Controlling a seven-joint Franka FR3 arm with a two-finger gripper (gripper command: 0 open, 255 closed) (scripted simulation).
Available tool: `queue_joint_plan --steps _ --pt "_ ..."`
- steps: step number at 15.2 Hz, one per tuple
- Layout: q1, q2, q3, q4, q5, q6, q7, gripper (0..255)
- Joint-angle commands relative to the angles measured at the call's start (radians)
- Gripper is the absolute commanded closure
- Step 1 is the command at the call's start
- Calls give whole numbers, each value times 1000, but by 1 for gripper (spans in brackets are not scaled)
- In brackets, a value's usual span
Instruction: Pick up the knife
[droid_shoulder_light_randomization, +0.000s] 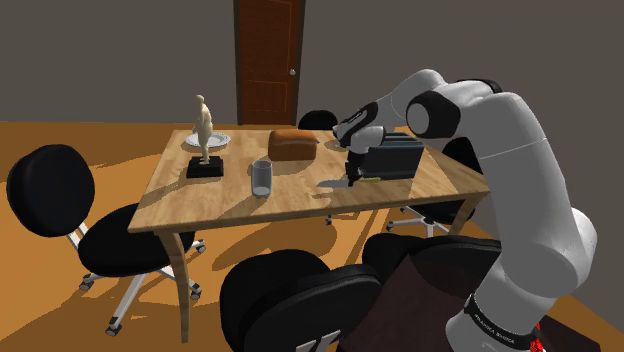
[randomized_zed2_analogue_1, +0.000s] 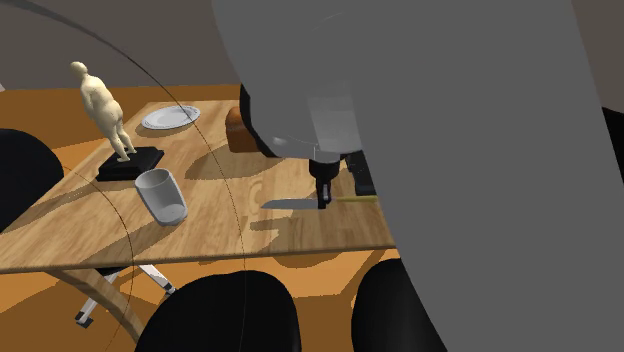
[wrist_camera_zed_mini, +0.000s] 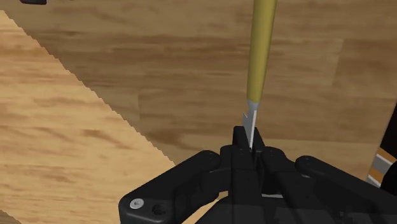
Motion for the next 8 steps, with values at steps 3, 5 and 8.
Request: queue_joint_plan --steps 3,5,8 --pt "7 -29 -10 2 -12 -30 8 255" --pt "10 -45 -15 4 -19 -47 12 255" --pt "15 -68 -23 9 -30 -74 18 255"
